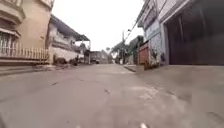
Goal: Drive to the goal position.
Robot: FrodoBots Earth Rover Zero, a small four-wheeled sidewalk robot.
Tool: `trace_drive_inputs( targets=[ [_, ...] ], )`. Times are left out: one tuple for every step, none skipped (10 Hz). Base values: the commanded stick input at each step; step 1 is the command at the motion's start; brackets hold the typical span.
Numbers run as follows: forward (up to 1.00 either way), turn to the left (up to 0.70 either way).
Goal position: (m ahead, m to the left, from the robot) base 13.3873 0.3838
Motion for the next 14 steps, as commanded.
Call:
trace_drive_inputs(
  targets=[
    [1.00, 0.00],
    [1.00, 0.00],
    [1.00, 0.00],
    [1.00, 0.00],
    [1.00, 0.00],
    [1.00, 0.00],
    [1.00, 0.00],
    [1.00, 0.00],
    [1.00, 0.00],
    [1.00, 0.00],
    [1.00, 0.00],
    [1.00, 0.00],
    [1.00, 0.00],
    [1.00, 0.00]
  ],
)
